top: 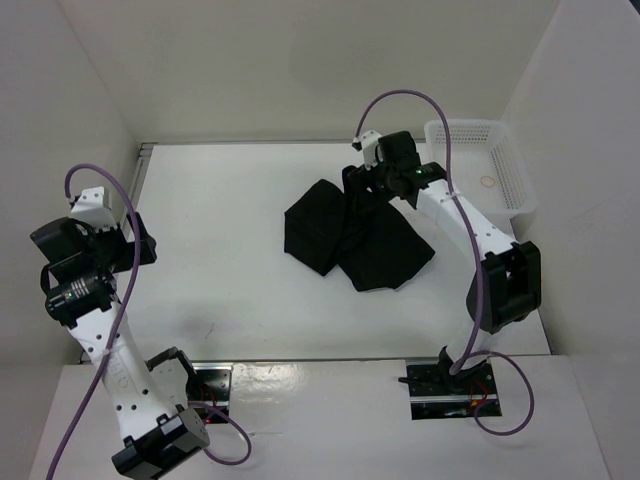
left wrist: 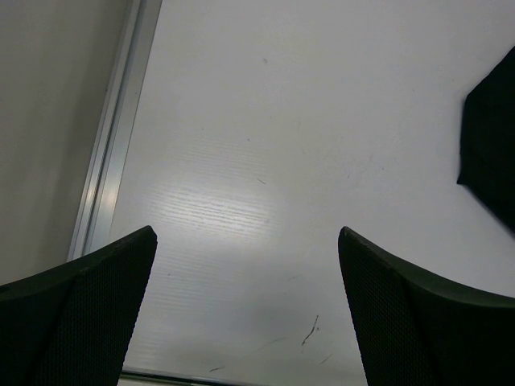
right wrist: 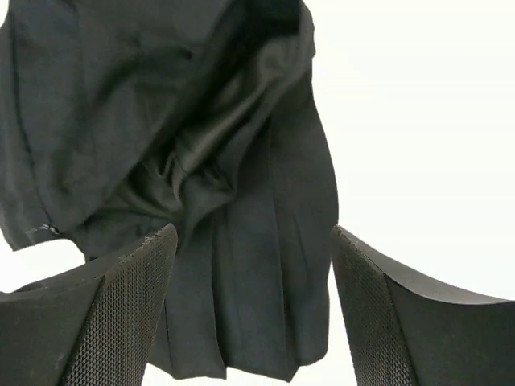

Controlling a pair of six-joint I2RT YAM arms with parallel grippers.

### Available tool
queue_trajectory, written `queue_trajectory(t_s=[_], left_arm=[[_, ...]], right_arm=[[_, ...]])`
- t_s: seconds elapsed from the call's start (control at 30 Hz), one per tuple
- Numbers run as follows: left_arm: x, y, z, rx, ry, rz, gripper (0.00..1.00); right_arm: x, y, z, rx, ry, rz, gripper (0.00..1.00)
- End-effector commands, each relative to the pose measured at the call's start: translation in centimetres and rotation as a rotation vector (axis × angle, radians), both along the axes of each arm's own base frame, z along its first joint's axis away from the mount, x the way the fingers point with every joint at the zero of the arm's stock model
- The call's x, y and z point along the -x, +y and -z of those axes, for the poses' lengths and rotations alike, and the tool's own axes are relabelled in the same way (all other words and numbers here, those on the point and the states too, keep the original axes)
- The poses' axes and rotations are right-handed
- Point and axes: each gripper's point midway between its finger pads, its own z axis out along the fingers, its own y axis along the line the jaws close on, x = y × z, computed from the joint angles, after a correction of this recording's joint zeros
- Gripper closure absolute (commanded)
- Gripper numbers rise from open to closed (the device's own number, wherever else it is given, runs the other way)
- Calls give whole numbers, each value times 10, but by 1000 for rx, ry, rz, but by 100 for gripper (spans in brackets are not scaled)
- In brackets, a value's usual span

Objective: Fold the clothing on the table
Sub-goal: Flatten the skirt out

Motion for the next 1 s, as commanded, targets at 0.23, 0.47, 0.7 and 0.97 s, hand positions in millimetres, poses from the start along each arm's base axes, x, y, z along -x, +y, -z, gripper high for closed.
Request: queue_trajectory(t_s=[0.23,0.47,0.7,0.97], left_arm=[[0,-6,-5,-9,-28,42,1],[0,-6,-5,-17,-27,46,1],[0,-6,-5,-17,-27,46,1],[0,-6,-5,-17,-27,46,1]], right_arm=[[-3,-10,28,-62,54,29,24],[-13,-5,35,-112,80,20,26],[-22,-2,47,-133,116,32,28],[-32,-2,25,-203,103,27,28]])
